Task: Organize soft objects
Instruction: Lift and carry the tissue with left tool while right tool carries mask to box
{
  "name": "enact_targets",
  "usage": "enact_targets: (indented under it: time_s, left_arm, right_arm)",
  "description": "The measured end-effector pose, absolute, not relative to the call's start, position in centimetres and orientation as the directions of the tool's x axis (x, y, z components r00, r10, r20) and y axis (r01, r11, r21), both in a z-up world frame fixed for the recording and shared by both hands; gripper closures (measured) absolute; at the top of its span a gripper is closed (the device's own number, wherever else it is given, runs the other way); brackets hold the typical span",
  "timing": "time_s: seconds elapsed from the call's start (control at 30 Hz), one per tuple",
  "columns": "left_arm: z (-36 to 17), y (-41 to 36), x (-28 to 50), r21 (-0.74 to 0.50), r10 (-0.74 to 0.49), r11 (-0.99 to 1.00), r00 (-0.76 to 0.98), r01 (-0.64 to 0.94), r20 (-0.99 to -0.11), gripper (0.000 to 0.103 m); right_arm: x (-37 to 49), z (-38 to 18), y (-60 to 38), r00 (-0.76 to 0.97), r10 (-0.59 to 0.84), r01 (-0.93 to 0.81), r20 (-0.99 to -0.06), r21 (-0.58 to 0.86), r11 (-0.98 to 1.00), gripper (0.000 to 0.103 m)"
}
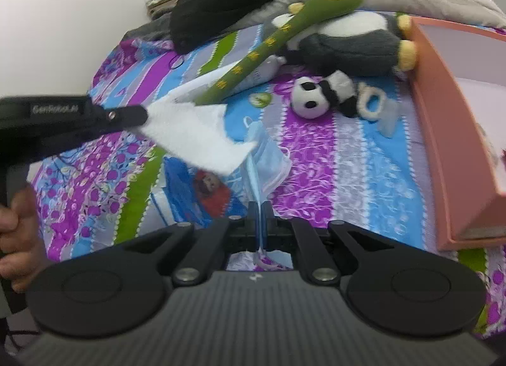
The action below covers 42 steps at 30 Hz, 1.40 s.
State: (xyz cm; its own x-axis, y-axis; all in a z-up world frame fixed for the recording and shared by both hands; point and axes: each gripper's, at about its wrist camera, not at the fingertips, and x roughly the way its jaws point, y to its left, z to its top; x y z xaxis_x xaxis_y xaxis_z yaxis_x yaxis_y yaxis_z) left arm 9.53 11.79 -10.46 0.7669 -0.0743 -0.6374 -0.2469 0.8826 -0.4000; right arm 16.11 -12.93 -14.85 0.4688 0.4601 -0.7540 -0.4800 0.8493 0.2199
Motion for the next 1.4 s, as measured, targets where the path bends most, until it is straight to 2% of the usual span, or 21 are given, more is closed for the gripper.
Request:
enact_targets:
  time_s: [0.53, 0.97, 1.2, 1.4]
  left_arm:
    - [-11.9, 7.0, 8.2, -0.399, -0.150, 0.899, 0.730, -0.179, -0.667, 0.097]
    - [-3.8, 3.7, 11.4, -0.438, -0.248, 0.899, 0.808, -0.013, -0.534, 0.096]
    - [0.5, 0.2, 16.0, -0.466, -0.333, 0.881, 0.807, 0.082, -0.487, 0.096]
    - [3.1, -3.7, 20.6, -0.466, -0.391, 0.872, 0.785, 0.148, -0.481, 0.096]
  right_arm:
    - [13.9, -12.0, -16.9, 0.574, 0.462, -0.416, -0.676, 0.246, 0.876, 0.098]
    - [14.1, -5.1, -19.9, 0.730, 0.454, -0.409, -0.511, 0.206, 0.889, 0.098]
    - [15.9, -0.3, -22.5, 0.826, 0.400, -0.371, -0.397, 0.150, 0.916, 0.098]
    - [18.6, 1.7, -25.3, 0.867, 0.337, -0.317, -0.367, 0.114, 0.941, 0.098]
